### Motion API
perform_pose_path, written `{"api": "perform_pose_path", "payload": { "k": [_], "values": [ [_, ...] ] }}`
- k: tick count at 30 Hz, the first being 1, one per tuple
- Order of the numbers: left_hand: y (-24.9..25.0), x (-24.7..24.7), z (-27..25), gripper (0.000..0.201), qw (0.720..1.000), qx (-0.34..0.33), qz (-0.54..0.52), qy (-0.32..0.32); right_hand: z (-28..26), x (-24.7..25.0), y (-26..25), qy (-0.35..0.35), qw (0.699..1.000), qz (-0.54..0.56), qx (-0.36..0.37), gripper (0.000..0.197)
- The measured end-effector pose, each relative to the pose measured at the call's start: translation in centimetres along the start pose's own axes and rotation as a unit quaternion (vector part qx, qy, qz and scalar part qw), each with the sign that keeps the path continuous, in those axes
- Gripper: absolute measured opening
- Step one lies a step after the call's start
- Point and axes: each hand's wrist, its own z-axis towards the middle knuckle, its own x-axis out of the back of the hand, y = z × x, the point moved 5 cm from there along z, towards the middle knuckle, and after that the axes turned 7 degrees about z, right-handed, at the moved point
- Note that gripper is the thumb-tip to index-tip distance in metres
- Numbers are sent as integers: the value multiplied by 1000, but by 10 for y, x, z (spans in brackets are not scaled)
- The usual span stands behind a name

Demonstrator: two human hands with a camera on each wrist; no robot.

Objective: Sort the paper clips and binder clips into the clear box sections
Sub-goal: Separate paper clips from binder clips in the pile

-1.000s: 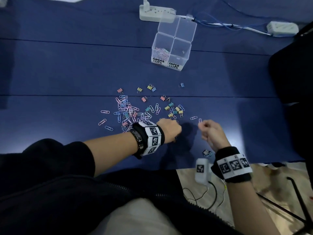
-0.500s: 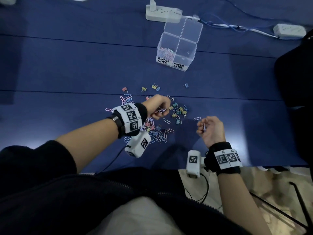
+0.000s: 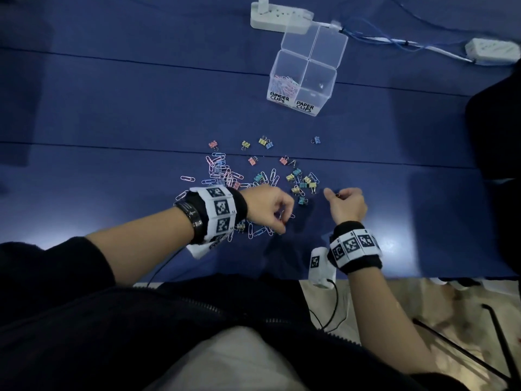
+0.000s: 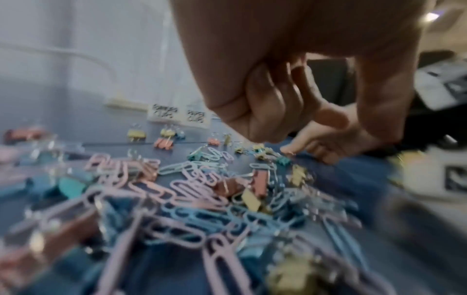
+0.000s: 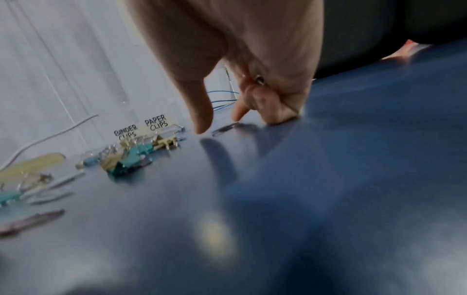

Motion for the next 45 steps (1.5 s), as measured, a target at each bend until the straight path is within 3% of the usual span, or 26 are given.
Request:
{"api": "perform_pose_path", "payload": {
  "k": [2, 4, 14, 17, 20, 23, 25, 27, 30, 33, 36, 39, 41, 43, 45],
  "values": [
    [3, -10, -2, 29, 985, -18, 167, -31, 0, -4, -3, 9, 1000, -13, 19, 30],
    [3, -13, 0, 37, 971, -19, 239, -22, 0, -7, -6, 7, 999, -23, 27, 24],
    [-14, 4, 11, 23, 967, 47, 236, 82, 0, 4, -1, 10, 999, -39, -2, 29],
    [-22, 16, 7, 21, 973, 60, 196, 110, -2, 0, -3, -26, 999, -36, 26, 25],
    [-24, 17, 3, 15, 983, 43, 142, 106, -9, -5, -5, -64, 996, -25, 49, 37],
    [-27, 14, 0, 16, 992, 38, -1, 120, -15, -9, -8, -91, 994, 44, 46, 36],
    [-37, 15, -2, 30, 975, 84, -151, 139, -19, -11, -11, -126, 985, 119, 26, 37],
    [-47, 16, -5, 32, 942, 128, -272, 153, -25, -16, -16, -184, 960, 209, 3, 39],
    [-58, 22, -7, 27, 911, 149, -352, 156, -42, -27, -25, -291, 915, 279, -17, 33],
    [-63, 24, -6, 26, 881, 148, -421, 154, -55, -35, -22, -378, 893, 245, -14, 34],
    [-66, 25, -8, 27, 860, 146, -467, 147, -61, -41, -14, -400, 904, 150, 21, 39],
    [-65, 26, -12, 33, 872, 159, -437, 152, -66, -46, -8, -372, 924, 7, 86, 43],
    [-59, 26, -14, 33, 904, 163, -369, 141, -72, -49, -8, -352, 924, -90, 120, 38],
    [-50, 21, -15, 31, 960, 144, -217, 104, -81, -53, -6, -352, 907, -179, 147, 28],
    [-43, 12, -16, 22, 990, 113, -56, 56, -87, -54, -6, -332, 899, -232, 168, 10]
  ]
}}
